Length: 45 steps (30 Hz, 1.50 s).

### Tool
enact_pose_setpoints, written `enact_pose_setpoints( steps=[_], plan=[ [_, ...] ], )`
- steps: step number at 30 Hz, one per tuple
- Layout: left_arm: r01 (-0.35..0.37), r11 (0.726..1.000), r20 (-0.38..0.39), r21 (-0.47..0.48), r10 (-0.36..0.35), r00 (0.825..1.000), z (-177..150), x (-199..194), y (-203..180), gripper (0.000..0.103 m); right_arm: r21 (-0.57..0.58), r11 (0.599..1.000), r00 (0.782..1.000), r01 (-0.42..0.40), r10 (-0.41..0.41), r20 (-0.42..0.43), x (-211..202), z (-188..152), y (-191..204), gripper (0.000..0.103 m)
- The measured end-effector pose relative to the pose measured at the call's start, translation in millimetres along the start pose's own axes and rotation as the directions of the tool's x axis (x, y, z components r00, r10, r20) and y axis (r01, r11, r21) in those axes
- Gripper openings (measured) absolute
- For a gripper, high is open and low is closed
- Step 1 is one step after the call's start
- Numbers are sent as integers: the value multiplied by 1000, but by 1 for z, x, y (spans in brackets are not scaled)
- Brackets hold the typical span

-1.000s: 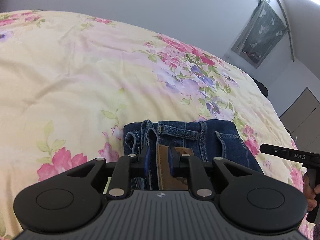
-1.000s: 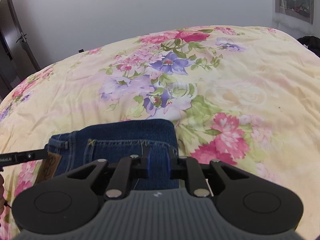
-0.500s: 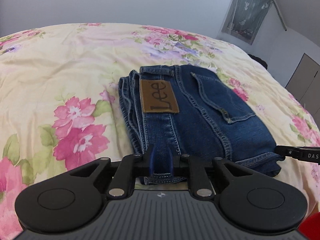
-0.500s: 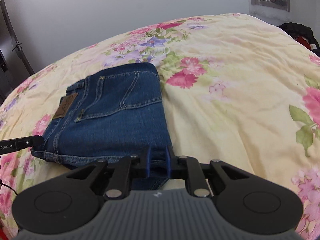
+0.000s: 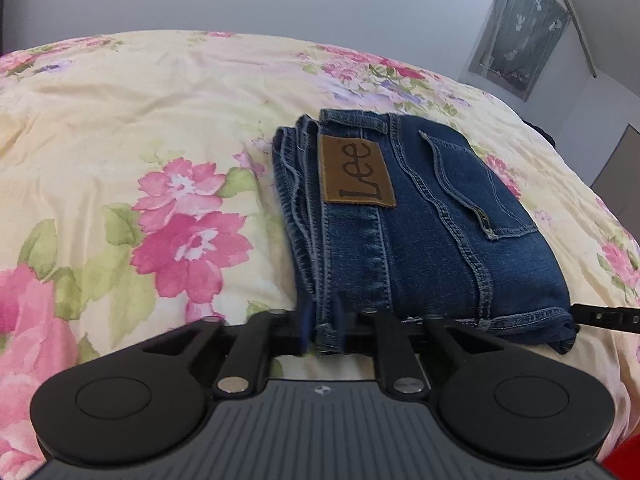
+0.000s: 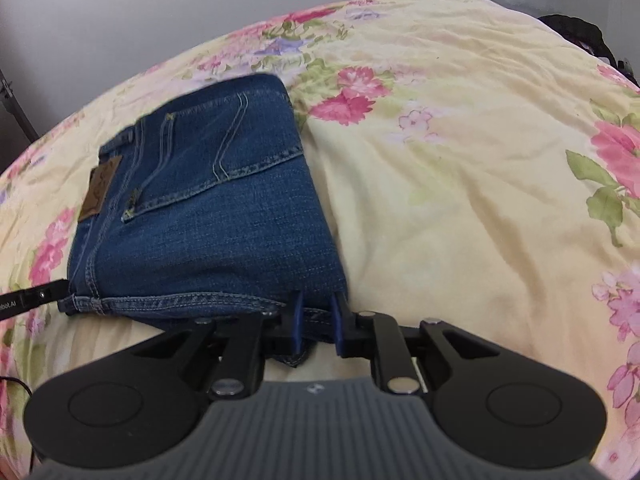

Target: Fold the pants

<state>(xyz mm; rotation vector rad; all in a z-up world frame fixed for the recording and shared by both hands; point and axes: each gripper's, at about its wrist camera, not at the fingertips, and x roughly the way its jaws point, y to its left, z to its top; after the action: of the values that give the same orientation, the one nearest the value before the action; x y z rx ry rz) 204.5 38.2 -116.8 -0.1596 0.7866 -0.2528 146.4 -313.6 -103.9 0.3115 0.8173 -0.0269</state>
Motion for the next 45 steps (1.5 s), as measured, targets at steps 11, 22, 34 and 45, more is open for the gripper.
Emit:
enact_pose_setpoints(
  steps=[11,22,34,45],
  plan=[
    [144,944,62,-297,-131,989,23,31,38,74,239,953,979,-188,162,125,35,30,-33,49],
    [251,908,66,-336,-243,968,32,67,52,80,300,874,924,-382,371,97,94,47,-44,47],
    [350,844,69,-407,-353,933,38,76,64,35,330,834,885,-442,466,9,109,70,-48,27],
    [310,874,90,-375,-298,950,60,20,80,22,103,875,880,-472,475,-4,49,107,32,18]
  ],
)
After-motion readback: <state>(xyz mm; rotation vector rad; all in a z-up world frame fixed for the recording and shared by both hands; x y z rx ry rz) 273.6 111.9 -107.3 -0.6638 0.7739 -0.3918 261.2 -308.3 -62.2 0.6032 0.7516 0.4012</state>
